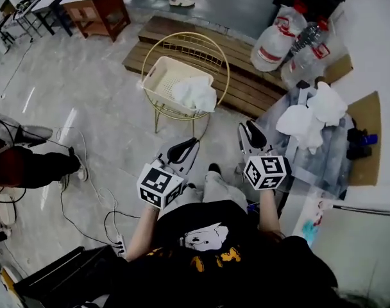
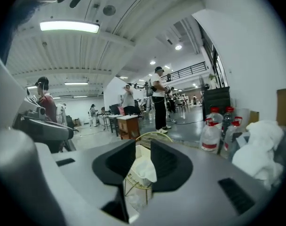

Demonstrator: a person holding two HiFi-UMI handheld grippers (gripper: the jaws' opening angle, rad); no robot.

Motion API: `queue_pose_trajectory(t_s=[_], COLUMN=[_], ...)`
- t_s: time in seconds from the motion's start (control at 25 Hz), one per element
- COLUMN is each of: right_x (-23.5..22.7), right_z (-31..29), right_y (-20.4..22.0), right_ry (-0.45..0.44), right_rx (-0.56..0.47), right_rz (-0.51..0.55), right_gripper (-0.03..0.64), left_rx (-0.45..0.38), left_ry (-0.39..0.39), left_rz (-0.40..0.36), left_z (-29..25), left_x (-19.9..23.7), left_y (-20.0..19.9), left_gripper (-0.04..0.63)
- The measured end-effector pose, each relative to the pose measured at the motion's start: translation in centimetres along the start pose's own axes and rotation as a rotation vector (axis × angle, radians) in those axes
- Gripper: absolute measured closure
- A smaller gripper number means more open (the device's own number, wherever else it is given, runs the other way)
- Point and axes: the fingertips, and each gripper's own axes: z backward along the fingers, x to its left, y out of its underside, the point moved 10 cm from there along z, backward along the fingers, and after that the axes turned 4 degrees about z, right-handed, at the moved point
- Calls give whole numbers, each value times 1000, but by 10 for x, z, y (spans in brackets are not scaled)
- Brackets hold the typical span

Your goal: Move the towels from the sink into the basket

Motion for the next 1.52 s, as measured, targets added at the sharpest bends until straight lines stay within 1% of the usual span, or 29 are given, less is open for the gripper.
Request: queue_pose_trajectory(t_s=[0.32,0.4,0.56,0.6,0.64,0.68,0.76,0.8,0.88,1.0,1.08,1.12,1.28,1.4,1.44,1.52], right_x=[-42,-59,-105,-118,-132,-146,-178,-194,-224,-263,-286,-297,-329,-335,-337,-339], right_z=[62,74,96,100,103,105,106,105,99,82,70,64,43,25,20,16], right_y=[2,5,17,21,26,30,41,47,59,76,88,94,115,132,137,145], right_ry=[239,287,360,373,383,386,376,370,362,344,323,311,268,269,275,278], right_rx=[-9,-1,21,27,35,49,100,133,205,293,336,354,403,457,456,422], right_rz=[-22,-20,-21,-34,-49,-62,-71,-66,-48,-34,-55,-87,-274,-342,-372,-447], right_gripper=[525,525,516,507,481,435,328,308,283,274,258,246,201,201,201,204], left_rx=[26,42,66,68,69,70,72,72,72,74,76,77,84,97,102,111], left_ry=[227,267,321,333,343,350,353,350,335,287,255,240,179,143,130,111], left_rz=[-20,-27,-50,-58,-64,-69,-76,-80,-85,-77,-67,-64,-55,-45,-41,-38], left_z=[-49,-64,-101,-111,-120,-128,-143,-149,-162,-184,-196,-202,-220,-229,-231,-235], left_x=[-37,-47,-73,-79,-86,-93,-106,-112,-121,-129,-133,-135,-142,-147,-148,-151], left_y=[-1,0,1,0,-1,-3,-6,-7,-9,-9,-9,-9,-6,-3,-2,0], left_gripper=[566,566,566,566,566,566,566,566,566,566,566,566,566,566,566,566])
